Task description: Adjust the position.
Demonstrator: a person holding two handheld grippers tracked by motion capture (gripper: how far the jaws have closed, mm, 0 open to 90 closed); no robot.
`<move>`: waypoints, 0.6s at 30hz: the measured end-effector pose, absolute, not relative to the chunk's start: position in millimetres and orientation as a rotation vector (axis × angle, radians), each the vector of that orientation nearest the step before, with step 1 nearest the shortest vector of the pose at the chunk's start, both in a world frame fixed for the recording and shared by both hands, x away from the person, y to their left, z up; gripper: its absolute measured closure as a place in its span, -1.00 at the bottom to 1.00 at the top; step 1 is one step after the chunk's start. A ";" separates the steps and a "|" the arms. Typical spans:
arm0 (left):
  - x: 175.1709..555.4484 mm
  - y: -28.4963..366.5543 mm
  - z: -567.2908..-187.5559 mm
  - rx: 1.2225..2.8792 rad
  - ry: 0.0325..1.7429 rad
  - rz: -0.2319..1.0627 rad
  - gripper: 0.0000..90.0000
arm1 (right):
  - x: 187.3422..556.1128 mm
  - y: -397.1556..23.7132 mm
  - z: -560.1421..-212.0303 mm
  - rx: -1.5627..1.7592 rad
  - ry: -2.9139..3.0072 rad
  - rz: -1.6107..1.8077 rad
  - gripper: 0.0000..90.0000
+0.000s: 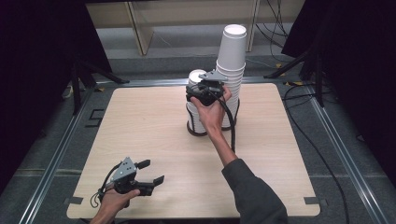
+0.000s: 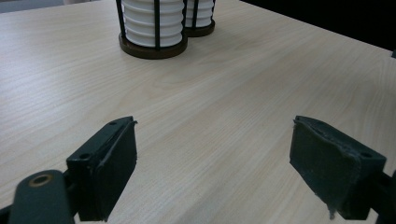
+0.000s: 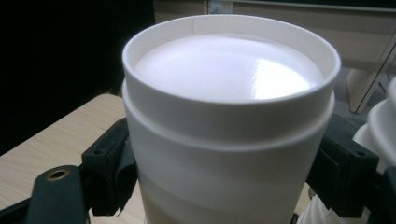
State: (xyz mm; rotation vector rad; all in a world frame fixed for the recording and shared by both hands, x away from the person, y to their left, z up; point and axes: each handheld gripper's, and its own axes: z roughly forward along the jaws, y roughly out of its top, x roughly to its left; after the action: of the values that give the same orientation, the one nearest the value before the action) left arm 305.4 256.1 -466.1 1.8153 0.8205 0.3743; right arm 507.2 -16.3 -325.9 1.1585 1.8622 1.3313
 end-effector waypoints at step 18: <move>305.3 256.1 -466.4 1.814 0.821 0.375 -0.67 | 484.2 -30.9 -250.8 1.052 1.790 1.481 -0.56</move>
State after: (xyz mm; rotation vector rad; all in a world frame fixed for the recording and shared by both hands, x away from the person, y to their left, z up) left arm 305.3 256.1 -466.4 1.8137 0.8213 0.3749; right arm 484.2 -30.9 -250.8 1.0524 1.7899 1.4806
